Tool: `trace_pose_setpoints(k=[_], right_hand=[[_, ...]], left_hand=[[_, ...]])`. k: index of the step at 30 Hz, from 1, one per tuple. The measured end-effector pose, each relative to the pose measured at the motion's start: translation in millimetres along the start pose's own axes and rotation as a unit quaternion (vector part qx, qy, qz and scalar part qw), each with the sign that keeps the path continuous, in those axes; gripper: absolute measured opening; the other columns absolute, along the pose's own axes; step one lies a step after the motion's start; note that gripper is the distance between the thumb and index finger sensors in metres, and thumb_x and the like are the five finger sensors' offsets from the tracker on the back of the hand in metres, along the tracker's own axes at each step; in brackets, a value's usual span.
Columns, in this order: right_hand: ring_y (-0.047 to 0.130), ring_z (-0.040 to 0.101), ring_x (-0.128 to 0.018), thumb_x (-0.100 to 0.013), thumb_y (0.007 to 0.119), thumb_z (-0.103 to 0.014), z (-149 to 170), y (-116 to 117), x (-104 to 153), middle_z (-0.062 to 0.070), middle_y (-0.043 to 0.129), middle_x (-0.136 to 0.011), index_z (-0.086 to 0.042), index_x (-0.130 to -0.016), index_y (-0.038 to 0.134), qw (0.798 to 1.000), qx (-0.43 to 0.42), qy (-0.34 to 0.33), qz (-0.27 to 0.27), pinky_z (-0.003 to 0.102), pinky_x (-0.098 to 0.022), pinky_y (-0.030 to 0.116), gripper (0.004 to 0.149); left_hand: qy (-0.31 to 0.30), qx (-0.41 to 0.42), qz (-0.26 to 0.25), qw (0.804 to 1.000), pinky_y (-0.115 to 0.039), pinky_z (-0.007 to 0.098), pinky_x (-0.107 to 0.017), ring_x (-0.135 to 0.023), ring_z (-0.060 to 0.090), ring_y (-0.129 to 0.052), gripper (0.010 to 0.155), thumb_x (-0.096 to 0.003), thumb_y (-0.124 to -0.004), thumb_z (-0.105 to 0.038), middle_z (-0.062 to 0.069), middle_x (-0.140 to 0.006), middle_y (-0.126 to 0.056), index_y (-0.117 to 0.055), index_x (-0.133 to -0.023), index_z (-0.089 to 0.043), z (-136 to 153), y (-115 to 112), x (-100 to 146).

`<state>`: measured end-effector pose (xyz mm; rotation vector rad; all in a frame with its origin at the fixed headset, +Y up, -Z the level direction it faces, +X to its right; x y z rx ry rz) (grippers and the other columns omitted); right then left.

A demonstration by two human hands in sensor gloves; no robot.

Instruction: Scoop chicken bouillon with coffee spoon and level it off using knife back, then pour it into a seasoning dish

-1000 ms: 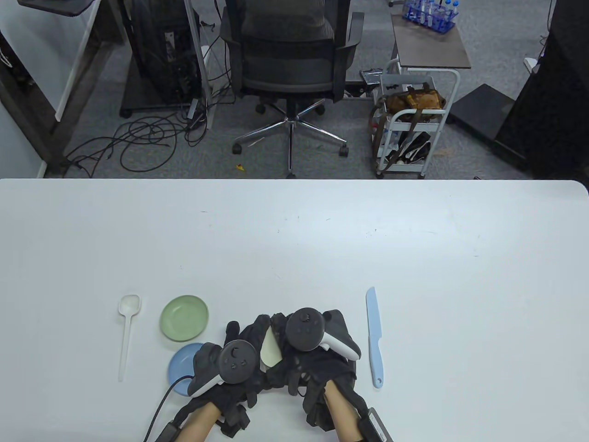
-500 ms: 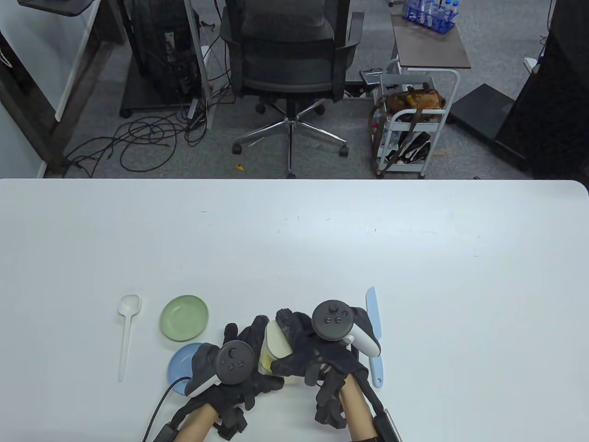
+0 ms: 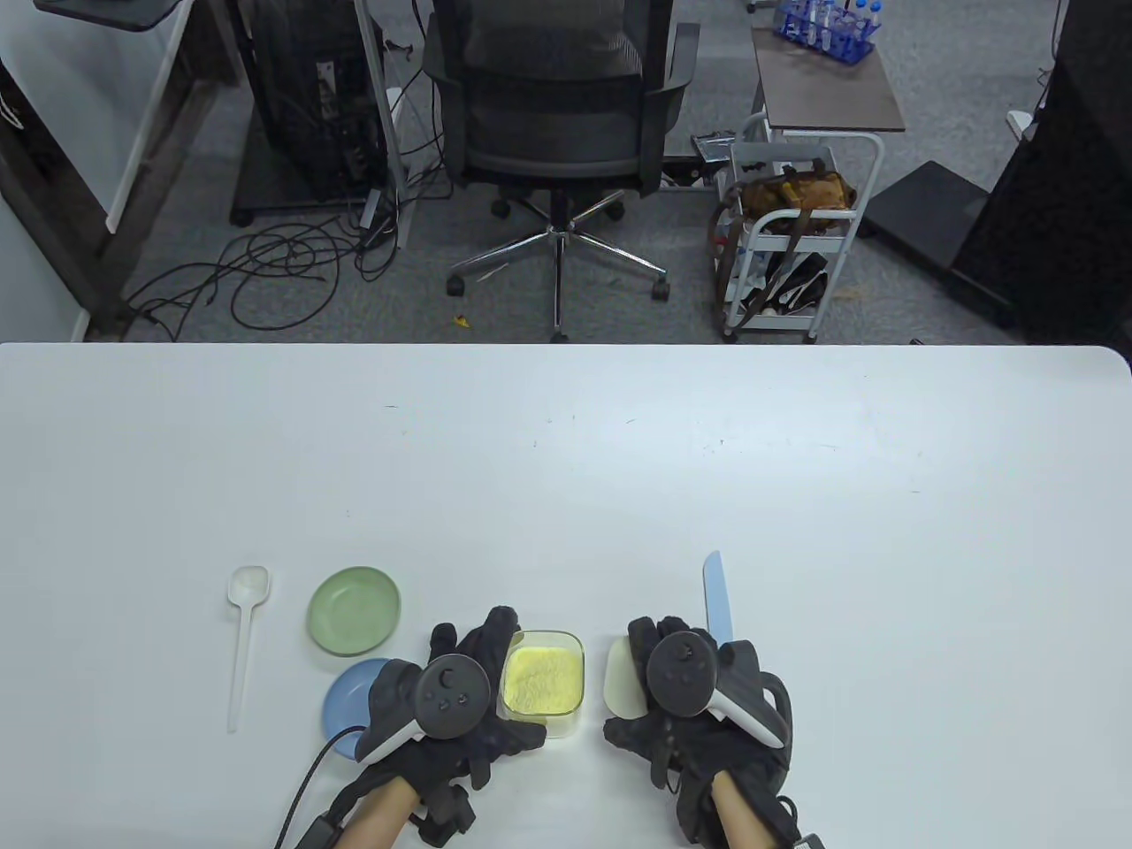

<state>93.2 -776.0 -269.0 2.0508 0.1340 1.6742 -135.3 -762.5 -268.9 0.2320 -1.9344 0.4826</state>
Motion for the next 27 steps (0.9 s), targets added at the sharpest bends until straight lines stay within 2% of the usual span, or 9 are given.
trace_pose_setpoints(k=[9, 15, 18, 27], right_hand=[[0.002, 0.040, -0.100, -0.042, 0.073, -0.064, -2, 34, -12, 0.007, -0.005, -0.105, -0.027, -0.096, 0.002, 0.995, 0.084, 0.019, -0.056, 0.069, -0.070, 0.008, 0.097], [-0.008, 0.040, -0.100, -0.041, 0.070, -0.067, 1, 40, -12, 0.006, -0.013, -0.104, -0.028, -0.094, -0.003, 0.994, 0.072, 0.021, -0.079, 0.068, -0.068, -0.001, 0.099], [-0.013, 0.040, -0.098, -0.039, 0.072, -0.069, 1, 36, -9, 0.005, -0.020, -0.101, -0.029, -0.093, -0.005, 0.996, 0.060, 0.010, -0.073, 0.068, -0.068, -0.002, 0.102], [-0.011, 0.041, -0.099, -0.037, 0.075, -0.068, -8, 3, 7, 0.006, -0.017, -0.103, -0.029, -0.095, -0.001, 1.000, 0.000, -0.028, 0.006, 0.068, -0.068, -0.002, 0.104]], left_hand=[[0.000, 0.001, 0.002, 1.000, -0.024, 0.064, -0.077, -0.111, 0.032, -0.054, 0.128, -0.0236, -0.099, -0.055, 0.009, -0.112, -0.045, -0.008, -0.104, -0.015, 0, 0, 0], [0.000, 0.003, 0.004, 1.000, -0.024, 0.064, -0.077, -0.111, 0.032, -0.054, 0.128, -0.0238, -0.098, -0.055, 0.009, -0.113, -0.045, -0.008, -0.104, -0.015, 1, 0, -1], [0.000, 0.004, 0.004, 1.000, -0.024, 0.064, -0.077, -0.111, 0.032, -0.054, 0.128, -0.0239, -0.098, -0.055, 0.009, -0.113, -0.045, -0.008, -0.104, -0.015, 1, -1, -1], [0.002, 0.008, 0.010, 1.000, -0.024, 0.064, -0.077, -0.112, 0.032, -0.053, 0.127, -0.0248, -0.098, -0.055, 0.008, -0.113, -0.043, -0.007, -0.104, -0.015, 2, -1, -1]])
Point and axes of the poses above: the tracker on the back of each hand, its own z axis roughly to the little-finger side, its own x axis roughly from the fingertips to the wrist, y = z × x, the point moved 4 cm from there along -x, roughly from the wrist to the fingertips
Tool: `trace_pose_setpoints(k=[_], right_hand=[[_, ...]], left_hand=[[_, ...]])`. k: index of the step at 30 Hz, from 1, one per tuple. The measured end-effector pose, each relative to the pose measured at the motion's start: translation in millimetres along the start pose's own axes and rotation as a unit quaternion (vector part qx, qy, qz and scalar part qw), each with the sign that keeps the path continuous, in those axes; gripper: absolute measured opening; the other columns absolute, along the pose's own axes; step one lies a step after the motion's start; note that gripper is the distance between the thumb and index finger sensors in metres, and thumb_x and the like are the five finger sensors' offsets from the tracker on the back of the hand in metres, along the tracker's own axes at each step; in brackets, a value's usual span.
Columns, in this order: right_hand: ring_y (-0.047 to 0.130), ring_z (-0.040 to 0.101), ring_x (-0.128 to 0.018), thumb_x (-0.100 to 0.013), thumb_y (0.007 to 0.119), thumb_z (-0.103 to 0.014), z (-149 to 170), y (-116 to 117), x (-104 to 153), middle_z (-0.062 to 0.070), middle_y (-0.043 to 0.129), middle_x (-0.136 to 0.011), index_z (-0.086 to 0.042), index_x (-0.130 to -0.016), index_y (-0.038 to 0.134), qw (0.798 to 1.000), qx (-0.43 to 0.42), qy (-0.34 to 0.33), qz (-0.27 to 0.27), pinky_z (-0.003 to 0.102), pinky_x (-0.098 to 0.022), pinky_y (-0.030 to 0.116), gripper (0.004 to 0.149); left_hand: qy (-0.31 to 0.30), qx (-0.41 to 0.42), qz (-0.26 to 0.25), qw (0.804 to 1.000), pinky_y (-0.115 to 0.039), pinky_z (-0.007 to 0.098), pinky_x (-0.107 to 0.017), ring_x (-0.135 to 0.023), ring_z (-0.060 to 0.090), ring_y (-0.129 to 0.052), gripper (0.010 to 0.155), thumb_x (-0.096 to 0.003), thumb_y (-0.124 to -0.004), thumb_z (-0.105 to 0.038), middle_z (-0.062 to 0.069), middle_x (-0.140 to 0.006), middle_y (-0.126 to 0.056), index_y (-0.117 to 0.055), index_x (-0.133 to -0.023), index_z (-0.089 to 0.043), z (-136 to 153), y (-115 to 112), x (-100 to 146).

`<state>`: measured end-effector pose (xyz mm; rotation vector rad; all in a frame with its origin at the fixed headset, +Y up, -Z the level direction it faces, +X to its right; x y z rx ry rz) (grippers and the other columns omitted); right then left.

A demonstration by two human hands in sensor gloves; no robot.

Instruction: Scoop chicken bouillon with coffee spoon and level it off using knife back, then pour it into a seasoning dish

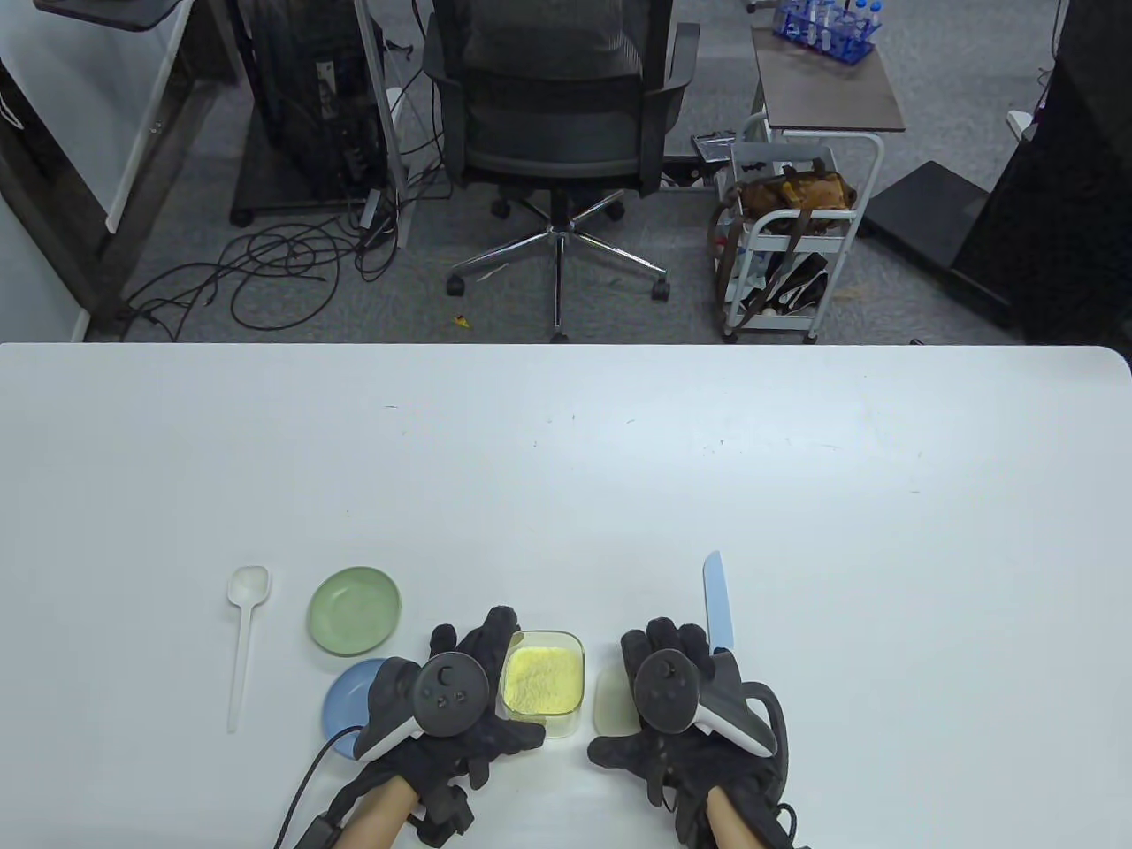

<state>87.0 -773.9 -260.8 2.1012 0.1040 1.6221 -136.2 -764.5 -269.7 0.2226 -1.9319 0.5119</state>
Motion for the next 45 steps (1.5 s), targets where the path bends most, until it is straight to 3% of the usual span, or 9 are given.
trace_pose_setpoints(k=[8, 15, 20, 22, 24, 29, 34, 40, 45], right_hand=[[-0.010, 0.042, -0.099, -0.039, 0.072, -0.071, -6, -1, 5, 0.008, -0.018, -0.103, -0.027, -0.095, -0.004, 0.999, -0.006, -0.029, 0.027, 0.069, -0.067, 0.000, 0.104], [-0.010, 0.042, -0.099, -0.039, 0.073, -0.070, -7, 1, 2, 0.007, -0.018, -0.103, -0.027, -0.096, -0.003, 0.996, -0.064, -0.051, 0.039, 0.068, -0.067, -0.002, 0.105], [-0.011, 0.042, -0.099, -0.039, 0.074, -0.069, -5, 3, 4, 0.007, -0.018, -0.104, -0.028, -0.097, -0.002, 0.993, -0.091, -0.060, 0.049, 0.068, -0.068, -0.002, 0.104], [-0.011, 0.042, -0.099, -0.039, 0.074, -0.070, -3, 4, 5, 0.007, -0.018, -0.104, -0.028, -0.097, -0.002, 0.993, -0.091, -0.060, 0.047, 0.068, -0.067, -0.002, 0.104], [-0.011, 0.042, -0.099, -0.039, 0.074, -0.069, -2, 4, 6, 0.007, -0.018, -0.104, -0.027, -0.097, -0.002, 0.992, -0.096, -0.063, 0.049, 0.068, -0.068, -0.002, 0.104], [-0.010, 0.042, -0.099, -0.039, 0.074, -0.069, -1, 1, 11, 0.007, -0.017, -0.104, -0.027, -0.097, -0.002, 0.992, -0.096, -0.064, 0.055, 0.068, -0.068, -0.002, 0.104], [-0.010, 0.043, -0.099, -0.039, 0.075, -0.069, 0, -6, 16, 0.007, -0.016, -0.105, -0.027, -0.097, -0.001, 0.990, -0.106, -0.062, 0.073, 0.068, -0.068, -0.002, 0.104], [-0.008, 0.044, -0.099, -0.039, 0.075, -0.069, 1, -13, 25, 0.008, -0.014, -0.105, -0.027, -0.097, 0.000, 0.989, -0.099, -0.055, 0.093, 0.068, -0.067, -0.001, 0.104], [-0.005, 0.045, -0.099, -0.039, 0.075, -0.068, 2, -21, 34, 0.009, -0.011, -0.106, -0.026, -0.098, 0.002, 0.987, -0.101, -0.049, 0.119, 0.068, -0.068, 0.000, 0.103]], left_hand=[[0.014, 0.011, 0.041, 0.999, -0.020, 0.065, -0.076, -0.114, 0.036, -0.045, 0.126, -0.0269, -0.095, -0.057, 0.010, -0.116, -0.037, -0.005, -0.104, -0.015, 8, 8, 6], [0.050, 0.018, 0.009, 0.999, -0.019, 0.066, -0.076, -0.115, 0.038, -0.041, 0.126, -0.0276, -0.094, -0.059, 0.012, -0.117, -0.035, -0.005, -0.105, -0.015, 42, 57, 41], [0.139, 0.009, -0.033, 0.990, -0.031, 0.063, -0.078, -0.110, 0.038, -0.052, 0.120, -0.0303, -0.093, -0.058, 0.013, -0.116, -0.041, -0.010, -0.106, -0.016, 105, 114, 75], [0.199, -0.016, -0.069, 0.977, -0.054, 0.056, -0.073, -0.095, 0.031, -0.075, 0.114, -0.0321, -0.093, -0.055, 0.017, -0.110, -0.052, -0.019, -0.107, -0.012, 137, 130, 85], [0.269, -0.038, -0.076, 0.959, -0.064, 0.050, -0.065, -0.079, 0.025, -0.087, 0.107, -0.0329, -0.093, -0.052, 0.018, -0.102, -0.063, -0.029, -0.106, -0.009, 168, 136, 94], [0.397, -0.077, -0.019, 0.914, -0.069, 0.046, -0.058, -0.066, 0.020, -0.092, 0.095, -0.0333, -0.093, -0.051, 0.017, -0.093, -0.073, -0.043, -0.105, -0.013, 225, 124, 111], [0.419, -0.067, -0.019, 0.905, -0.072, 0.045, -0.054, -0.058, 0.018, -0.094, 0.078, -0.0317, -0.092, -0.053, 0.015, -0.085, -0.081, -0.066, -0.096, -0.018, 241, 112, 113], [0.456, -0.070, -0.031, 0.887, -0.074, 0.044, -0.051, -0.051, 0.017, -0.096, 0.069, -0.0328, -0.089, -0.054, 0.014, -0.078, -0.086, -0.075, -0.089, -0.017, 251, 107, 106], [0.470, -0.063, -0.034, 0.880, -0.077, 0.042, -0.045, -0.037, 0.012, -0.096, 0.055, -0.0327, -0.090, -0.049, 0.011, -0.062, -0.090, -0.082, -0.078, -0.019, 260, 107, 103]])
Point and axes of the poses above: the tracker on the back of each hand, its own z axis roughly to the little-finger side, its own x axis roughly from the fingertips to the wrist, y = z × x, the point moved 4 cm from there along -x, roughly from the wrist to the fingertips
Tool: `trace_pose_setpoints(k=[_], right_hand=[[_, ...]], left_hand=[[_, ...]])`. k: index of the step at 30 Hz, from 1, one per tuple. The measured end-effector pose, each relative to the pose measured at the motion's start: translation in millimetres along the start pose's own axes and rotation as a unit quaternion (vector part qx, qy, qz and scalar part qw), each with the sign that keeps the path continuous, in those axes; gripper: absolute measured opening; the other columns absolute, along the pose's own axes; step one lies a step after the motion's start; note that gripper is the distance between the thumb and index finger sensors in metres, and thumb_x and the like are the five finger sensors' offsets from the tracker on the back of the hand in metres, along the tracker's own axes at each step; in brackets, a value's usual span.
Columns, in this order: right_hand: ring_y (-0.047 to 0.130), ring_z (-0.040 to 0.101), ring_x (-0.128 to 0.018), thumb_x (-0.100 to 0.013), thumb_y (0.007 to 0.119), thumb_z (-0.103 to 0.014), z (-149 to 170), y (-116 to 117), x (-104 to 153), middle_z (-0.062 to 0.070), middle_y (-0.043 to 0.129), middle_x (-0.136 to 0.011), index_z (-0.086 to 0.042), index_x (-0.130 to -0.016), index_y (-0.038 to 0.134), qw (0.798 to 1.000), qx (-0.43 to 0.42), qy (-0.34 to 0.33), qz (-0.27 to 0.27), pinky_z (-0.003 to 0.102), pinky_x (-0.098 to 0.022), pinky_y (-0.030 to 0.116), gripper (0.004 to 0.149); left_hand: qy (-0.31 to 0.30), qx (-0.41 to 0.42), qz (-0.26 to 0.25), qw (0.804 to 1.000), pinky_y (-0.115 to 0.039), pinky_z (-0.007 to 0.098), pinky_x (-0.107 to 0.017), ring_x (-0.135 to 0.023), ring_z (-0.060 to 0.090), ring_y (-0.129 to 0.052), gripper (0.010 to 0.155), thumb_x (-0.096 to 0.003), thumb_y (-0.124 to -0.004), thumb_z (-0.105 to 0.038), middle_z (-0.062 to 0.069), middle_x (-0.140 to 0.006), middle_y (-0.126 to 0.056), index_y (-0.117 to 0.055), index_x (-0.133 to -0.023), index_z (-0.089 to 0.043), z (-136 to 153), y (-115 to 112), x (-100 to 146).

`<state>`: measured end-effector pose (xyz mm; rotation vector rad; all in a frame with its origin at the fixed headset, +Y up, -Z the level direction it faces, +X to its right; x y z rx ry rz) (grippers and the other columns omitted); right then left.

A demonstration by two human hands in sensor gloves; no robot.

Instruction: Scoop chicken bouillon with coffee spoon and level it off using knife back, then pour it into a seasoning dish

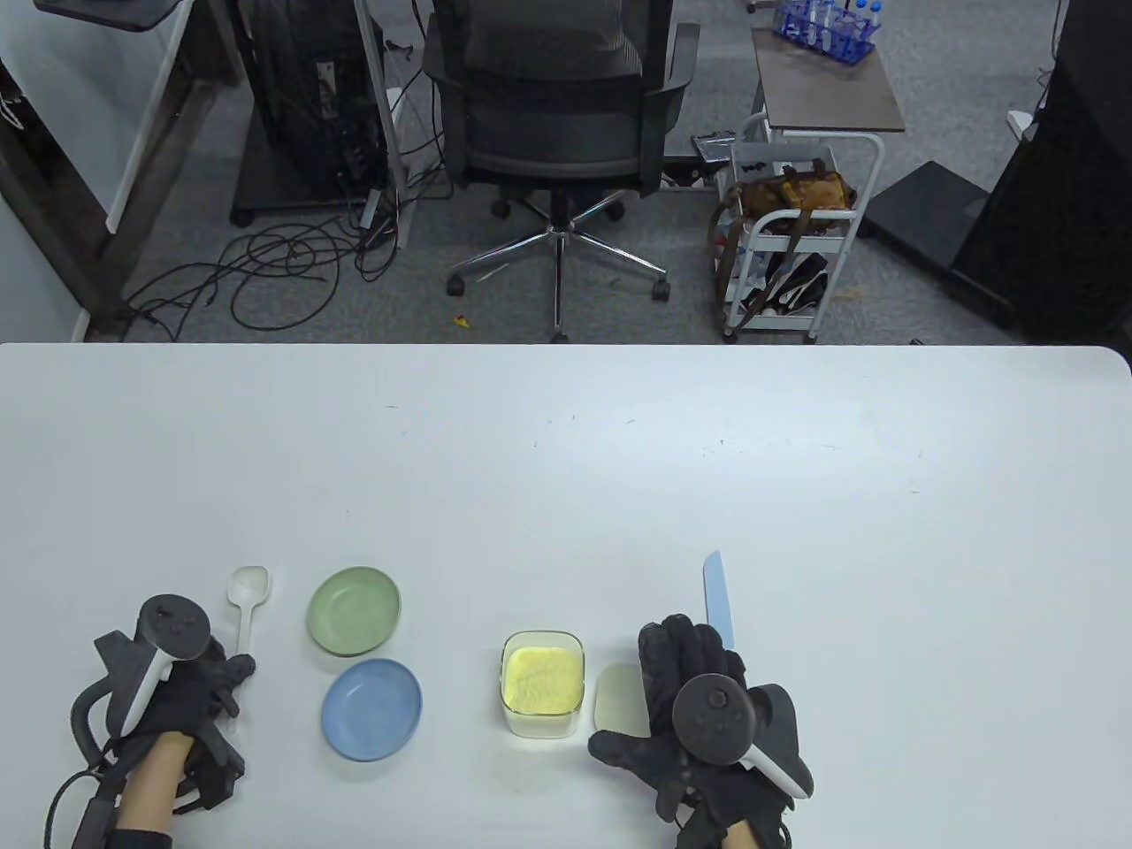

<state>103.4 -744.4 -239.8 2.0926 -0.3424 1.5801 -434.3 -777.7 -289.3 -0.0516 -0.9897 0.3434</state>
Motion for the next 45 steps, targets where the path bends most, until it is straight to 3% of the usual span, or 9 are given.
trace_pose_setpoints(k=[7, 15, 29, 35, 45], right_hand=[[-0.003, 0.045, -0.099, -0.039, 0.075, -0.069, -4, -1, 2, 0.010, -0.009, -0.107, -0.025, -0.098, 0.003, 1.000, 0.011, 0.002, 0.006, 0.068, -0.067, 0.001, 0.103], [-0.003, 0.046, -0.099, -0.040, 0.073, -0.069, -6, 1, 1, 0.010, -0.010, -0.107, -0.025, -0.098, 0.002, 1.000, 0.015, 0.000, 0.007, 0.068, -0.067, 0.001, 0.103], [0.001, 0.048, -0.099, -0.039, 0.073, -0.069, -9, -8, 12, 0.012, -0.006, -0.107, -0.023, -0.099, 0.004, 0.999, 0.026, -0.003, 0.039, 0.068, -0.067, 0.005, 0.102], [0.003, 0.048, -0.099, -0.039, 0.074, -0.069, -12, -9, 12, 0.012, -0.005, -0.108, -0.022, -0.099, 0.006, 0.999, 0.024, -0.005, 0.040, 0.068, -0.067, 0.005, 0.102], [0.001, 0.048, -0.099, -0.040, 0.073, -0.069, -24, -2, 4, 0.012, -0.006, -0.108, -0.023, -0.099, 0.004, 1.000, 0.023, -0.006, 0.020, 0.068, -0.067, 0.004, 0.102]], left_hand=[[-0.016, 0.006, 0.000, 1.000, -0.080, 0.042, -0.041, -0.027, 0.014, -0.099, 0.047, -0.0311, -0.096, -0.046, 0.011, -0.052, -0.095, -0.090, -0.067, -0.017, -6, 1, -4], [-0.016, -0.030, -0.011, 0.999, -0.080, 0.043, -0.040, -0.023, 0.015, -0.098, 0.048, -0.0296, -0.098, -0.046, 0.013, -0.048, -0.096, -0.090, -0.065, -0.014, -16, 1, -3], [-0.031, -0.003, 0.037, 0.999, -0.081, 0.042, -0.039, -0.017, 0.013, -0.095, 0.042, -0.0313, -0.094, -0.049, 0.012, -0.042, -0.096, -0.090, -0.058, -0.018, -19, -7, -7], [-0.069, 0.085, 0.058, 0.992, -0.080, 0.043, -0.041, -0.023, 0.015, -0.100, 0.040, -0.0327, -0.094, -0.047, 0.011, -0.048, -0.098, -0.091, -0.060, -0.018, -15, -4, 1], [-0.182, 0.201, 0.102, 0.957, -0.081, 0.042, -0.042, -0.025, 0.015, -0.102, 0.040, -0.0338, -0.095, -0.048, 0.011, -0.050, -0.100, -0.091, -0.060, -0.019, -35, 16, 35]])
Point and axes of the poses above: the tracker on the back of each hand, its own z axis roughly to the little-finger side, its own x axis roughly from the fingertips to the wrist, y = z × x, the point moved 4 cm from there along -x, roughly from the wrist to the fingertips
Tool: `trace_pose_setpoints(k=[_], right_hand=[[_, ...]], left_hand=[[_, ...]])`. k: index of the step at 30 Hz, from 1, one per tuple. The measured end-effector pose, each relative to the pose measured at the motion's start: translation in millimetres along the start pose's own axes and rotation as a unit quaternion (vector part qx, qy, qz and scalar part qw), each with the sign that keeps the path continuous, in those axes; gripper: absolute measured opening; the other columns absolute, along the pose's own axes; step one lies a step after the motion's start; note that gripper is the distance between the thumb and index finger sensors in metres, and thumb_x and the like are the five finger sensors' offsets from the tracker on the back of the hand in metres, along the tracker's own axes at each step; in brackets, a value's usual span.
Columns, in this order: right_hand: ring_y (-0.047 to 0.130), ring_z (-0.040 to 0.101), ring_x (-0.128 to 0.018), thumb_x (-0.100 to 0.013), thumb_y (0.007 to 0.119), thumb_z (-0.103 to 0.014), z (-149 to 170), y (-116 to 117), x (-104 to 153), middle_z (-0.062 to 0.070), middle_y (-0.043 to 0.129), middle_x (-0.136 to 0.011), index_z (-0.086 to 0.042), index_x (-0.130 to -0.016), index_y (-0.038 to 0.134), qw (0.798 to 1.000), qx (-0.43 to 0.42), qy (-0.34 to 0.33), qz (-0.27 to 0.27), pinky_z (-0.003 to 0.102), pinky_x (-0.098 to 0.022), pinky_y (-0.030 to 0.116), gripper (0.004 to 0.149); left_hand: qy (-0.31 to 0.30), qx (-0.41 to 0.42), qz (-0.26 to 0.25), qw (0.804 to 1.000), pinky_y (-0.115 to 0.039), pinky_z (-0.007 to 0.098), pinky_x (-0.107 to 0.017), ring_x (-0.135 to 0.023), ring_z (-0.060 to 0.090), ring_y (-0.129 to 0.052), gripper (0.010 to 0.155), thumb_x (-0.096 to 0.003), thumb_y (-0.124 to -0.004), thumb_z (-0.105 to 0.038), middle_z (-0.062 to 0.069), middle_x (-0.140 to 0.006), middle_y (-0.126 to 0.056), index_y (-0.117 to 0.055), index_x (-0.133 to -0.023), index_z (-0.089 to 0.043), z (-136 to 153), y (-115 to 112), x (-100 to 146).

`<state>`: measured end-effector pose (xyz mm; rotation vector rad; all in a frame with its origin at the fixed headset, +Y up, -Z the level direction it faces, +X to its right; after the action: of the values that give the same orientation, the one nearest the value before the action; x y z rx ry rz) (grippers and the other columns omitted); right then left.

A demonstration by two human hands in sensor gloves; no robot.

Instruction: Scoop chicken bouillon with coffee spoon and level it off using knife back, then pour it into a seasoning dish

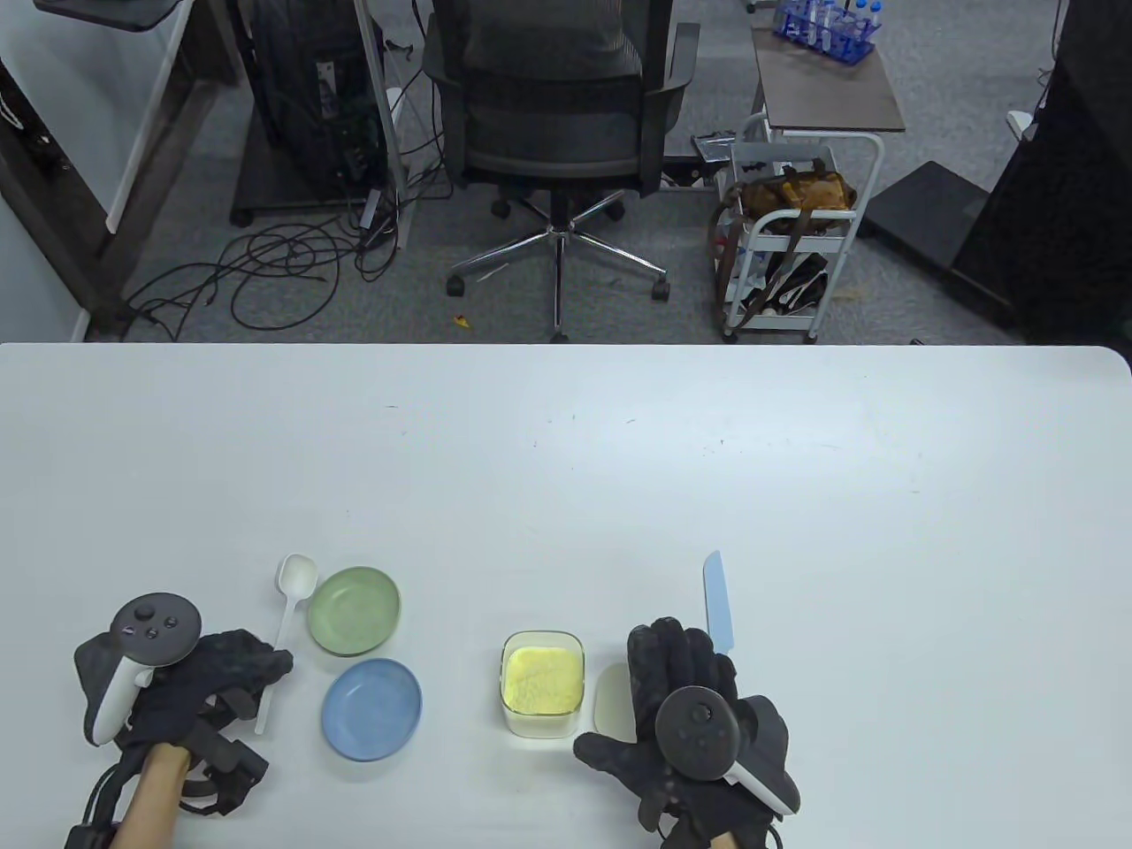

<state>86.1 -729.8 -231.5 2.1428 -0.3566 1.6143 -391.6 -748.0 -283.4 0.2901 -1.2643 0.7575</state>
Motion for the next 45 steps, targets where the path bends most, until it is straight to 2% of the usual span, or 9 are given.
trace_pose_setpoints(k=[4, 16, 22, 25, 30, 34, 38, 40, 45], right_hand=[[0.000, 0.047, -0.099, -0.040, 0.074, -0.068, -8, -1, -4, 0.011, -0.007, -0.108, -0.024, -0.099, 0.004, 1.000, -0.023, -0.008, -0.005, 0.068, -0.068, 0.003, 0.102], [-0.004, 0.047, -0.100, -0.041, 0.078, -0.065, -46, 14, -47, 0.009, -0.010, -0.109, -0.026, -0.099, 0.002, 0.996, -0.051, -0.038, -0.064, 0.067, -0.068, -0.002, 0.104], [-0.002, 0.048, -0.100, -0.041, 0.081, -0.062, -35, 31, -61, 0.013, -0.004, -0.110, -0.021, -0.101, 0.005, 0.993, -0.032, -0.001, -0.118, 0.067, -0.068, -0.003, 0.105], [0.005, 0.050, -0.100, -0.041, 0.080, -0.064, -28, 37, -62, 0.017, 0.005, -0.112, -0.017, -0.104, 0.012, 0.989, -0.067, 0.001, -0.131, 0.067, -0.068, -0.002, 0.104], [0.006, 0.050, -0.101, -0.041, 0.081, -0.063, -20, 43, -62, 0.016, 0.005, -0.112, -0.019, -0.103, 0.009, 0.985, -0.118, -0.015, -0.127, 0.066, -0.068, -0.003, 0.104], [0.006, 0.049, -0.102, -0.042, 0.083, -0.060, -17, 49, -60, 0.017, 0.004, -0.112, -0.019, -0.101, 0.003, 0.978, -0.159, -0.029, -0.132, 0.066, -0.068, -0.003, 0.107], [0.008, 0.049, -0.102, -0.042, 0.083, -0.060, -17, 47, -59, 0.017, 0.007, -0.112, -0.019, -0.102, 0.006, 0.980, -0.155, -0.033, -0.118, 0.066, -0.068, -0.004, 0.106], [0.008, 0.049, -0.102, -0.042, 0.083, -0.060, -17, 46, -59, 0.017, 0.008, -0.113, -0.019, -0.103, 0.007, 0.981, -0.153, -0.036, -0.113, 0.066, -0.068, -0.004, 0.105], [0.009, 0.049, -0.102, -0.043, 0.083, -0.059, -15, 47, -58, 0.017, 0.009, -0.113, -0.019, -0.103, 0.008, 0.979, -0.168, -0.045, -0.111, 0.066, -0.068, -0.003, 0.104]], left_hand=[[-0.046, 0.047, 0.029, 0.997, -0.081, 0.042, -0.043, -0.026, 0.015, -0.103, 0.040, -0.0345, -0.095, -0.048, 0.011, -0.051, -0.100, -0.091, -0.061, -0.018, -14, 0, 10], [-0.065, 0.045, 0.052, 0.995, -0.081, 0.042, -0.043, -0.027, 0.015, -0.103, 0.040, -0.0349, -0.095, -0.048, 0.011, -0.051, -0.100, -0.091, -0.061, -0.018, -20, -5, 14], [-0.083, 0.041, 0.071, 0.993, -0.081, 0.042, -0.045, -0.030, 0.016, -0.106, 0.039, -0.0350, -0.094, -0.049, 0.010, -0.054, -0.101, -0.092, -0.061, -0.020, -26, -9, 16], [-0.111, 0.042, 0.102, 0.988, -0.081, 0.041, -0.045, -0.034, 0.017, -0.109, 0.039, -0.0354, -0.094, -0.049, 0.010, -0.057, -0.102, -0.092, -0.061, -0.020, -38, -15, 20], [-0.172, 0.057, 0.186, 0.966, -0.082, 0.040, -0.046, -0.038, 0.021, -0.112, 0.039, -0.0382, -0.094, -0.045, 0.017, -0.060, -0.103, -0.090, -0.064, -0.016, -75, -44, 33], [-0.198, 0.021, 0.258, 0.945, -0.084, 0.040, -0.044, -0.037, 0.021, -0.113, 0.039, -0.0407, -0.092, -0.042, 0.023, -0.059, -0.102, -0.088, -0.067, -0.012, -117, -82, 40], [-0.196, 0.006, 0.287, 0.937, -0.088, 0.038, -0.039, -0.033, 0.018, -0.114, 0.040, -0.0411, -0.094, -0.036, 0.027, -0.056, -0.101, -0.085, -0.067, -0.007, -151, -103, 42], [-0.191, -0.017, 0.279, 0.941, -0.089, 0.037, -0.037, -0.030, 0.014, -0.115, 0.042, -0.0400, -0.096, -0.034, 0.026, -0.054, -0.102, -0.085, -0.067, -0.005, -164, -108, 40], [-0.190, -0.097, 0.196, 0.957, -0.087, 0.035, -0.037, -0.021, 0.008, -0.107, 0.041, -0.0378, -0.099, -0.032, 0.024, -0.057, -0.099, -0.084, -0.067, -0.007, -183, -107, 41]])
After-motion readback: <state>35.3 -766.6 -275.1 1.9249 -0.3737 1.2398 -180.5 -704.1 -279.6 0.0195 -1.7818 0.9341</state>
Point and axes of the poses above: the tracker on the back of each hand, its own z axis roughly to the little-finger side, its own x axis roughly from the fingertips to the wrist, y = z × x, the point moved 4 cm from there along -x, roughly from the wrist to the fingertips
